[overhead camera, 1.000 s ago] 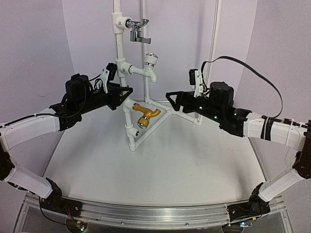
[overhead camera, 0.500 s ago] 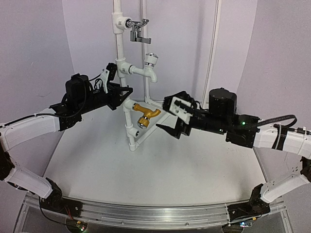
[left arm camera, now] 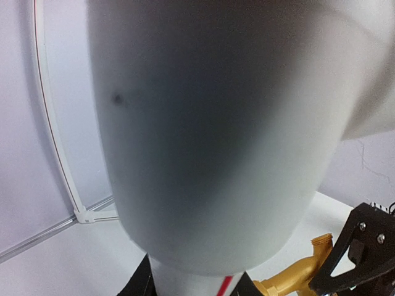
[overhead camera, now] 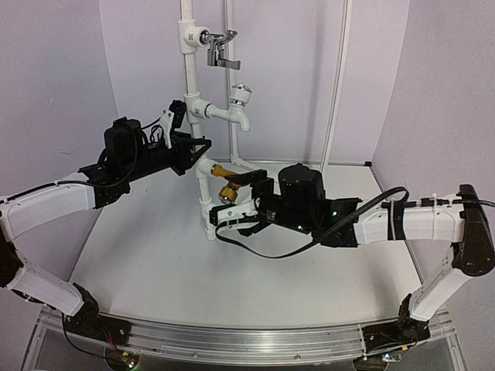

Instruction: Install the water faucets

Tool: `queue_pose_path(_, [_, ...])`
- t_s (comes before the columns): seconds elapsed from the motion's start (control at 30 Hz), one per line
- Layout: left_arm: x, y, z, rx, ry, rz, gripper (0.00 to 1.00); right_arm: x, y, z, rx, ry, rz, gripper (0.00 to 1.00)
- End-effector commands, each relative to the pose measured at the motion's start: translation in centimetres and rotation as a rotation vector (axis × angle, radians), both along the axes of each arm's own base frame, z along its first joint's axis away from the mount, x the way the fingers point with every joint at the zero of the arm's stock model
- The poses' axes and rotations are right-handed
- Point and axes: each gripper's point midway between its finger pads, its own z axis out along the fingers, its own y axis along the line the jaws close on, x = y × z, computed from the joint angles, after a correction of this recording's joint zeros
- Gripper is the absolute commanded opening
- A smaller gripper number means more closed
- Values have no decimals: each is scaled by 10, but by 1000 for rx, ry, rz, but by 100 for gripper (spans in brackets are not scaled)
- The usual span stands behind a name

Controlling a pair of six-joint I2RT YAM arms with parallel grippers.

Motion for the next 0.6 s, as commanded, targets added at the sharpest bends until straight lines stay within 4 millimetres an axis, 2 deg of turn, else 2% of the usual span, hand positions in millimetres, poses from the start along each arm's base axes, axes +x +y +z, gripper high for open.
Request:
queue_pose_path(0.0, [-26, -10, -77, 77, 354, -95, 0, 21, 3, 40, 136, -189, -127, 80])
queue_pose_path(0.2, [-26, -10, -77, 77, 353, -94, 0, 30, 0, 41, 252, -95, -211, 57])
queue_pose_path(0.4, [-27, -12, -77, 75, 359, -104, 0, 33, -5, 35, 418, 137, -270, 35])
queue_pose_path(0.57, [-27, -11, -77, 75, 359, -103, 0, 35, -9, 32, 618, 423, -296, 28])
